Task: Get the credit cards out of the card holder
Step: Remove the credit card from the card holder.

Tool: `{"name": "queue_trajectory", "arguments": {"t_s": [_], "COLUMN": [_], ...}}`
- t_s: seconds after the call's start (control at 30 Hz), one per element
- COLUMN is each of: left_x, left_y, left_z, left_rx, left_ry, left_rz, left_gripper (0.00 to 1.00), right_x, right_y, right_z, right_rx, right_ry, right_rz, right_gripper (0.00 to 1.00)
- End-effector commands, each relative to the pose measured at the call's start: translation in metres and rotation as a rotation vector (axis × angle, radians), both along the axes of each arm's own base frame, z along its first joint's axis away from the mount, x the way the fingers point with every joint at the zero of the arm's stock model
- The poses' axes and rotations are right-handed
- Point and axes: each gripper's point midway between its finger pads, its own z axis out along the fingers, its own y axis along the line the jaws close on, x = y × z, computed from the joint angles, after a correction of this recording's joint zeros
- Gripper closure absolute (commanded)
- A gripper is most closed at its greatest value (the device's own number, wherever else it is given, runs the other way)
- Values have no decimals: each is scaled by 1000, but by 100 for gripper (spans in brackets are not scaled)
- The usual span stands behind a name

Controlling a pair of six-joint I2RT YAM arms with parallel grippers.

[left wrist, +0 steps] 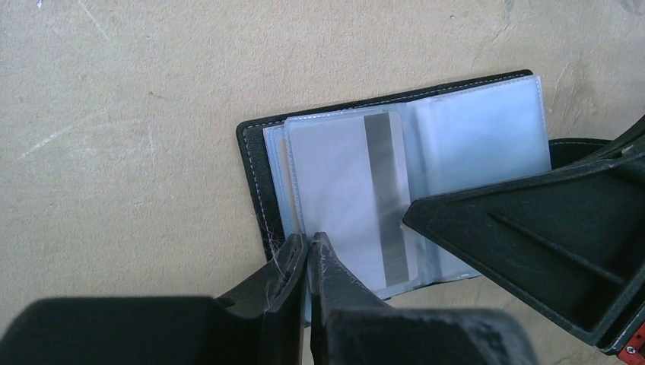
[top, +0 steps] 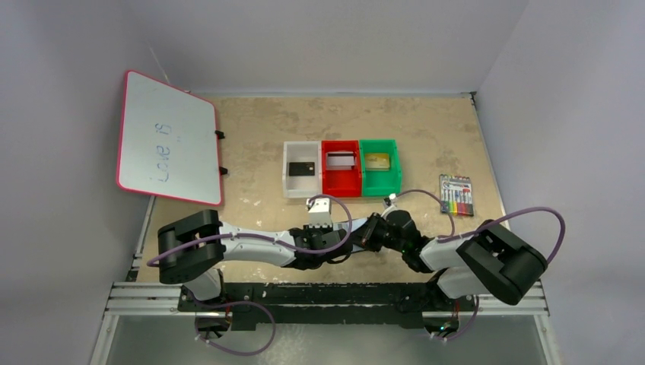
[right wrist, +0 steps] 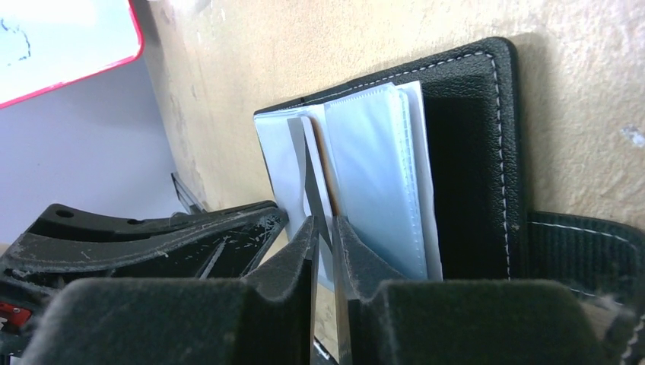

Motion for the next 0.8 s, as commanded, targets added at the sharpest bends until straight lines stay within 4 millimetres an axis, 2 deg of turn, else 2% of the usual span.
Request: {"name": "queue_trajectory", "arguments": {"t_s": [0.0, 0.17, 0.37, 0.47, 0.57, 0.77], "left_x": [-11, -10, -9, -9, -8, -9], "left_y": [-9, -9, -7, -7, -9, -10], "left_z": [-15, -15, -14, -12, -9, -10], "left_rx": [3, 6, 5, 1, -9, -15], "left_ry": [59, 55, 47, 43, 37, 39], "left_rz": [-43, -41, -27, -29, -34, -40], "left_gripper": [98, 100, 100, 100, 100, 100], "right_x": [-8, -14, -17, -17, -15, -15], "right_y": [10, 23, 28, 30, 33, 34], "right_z": [6, 32, 50, 52, 40, 29], "right_rx": [33, 117, 171, 172, 126, 127], "right_ry": [-54, -181, -248, -251, -212, -173], "right_rz": [88, 205, 248, 258, 280, 271], "right_gripper": [87, 90, 94, 94, 91, 90]}}
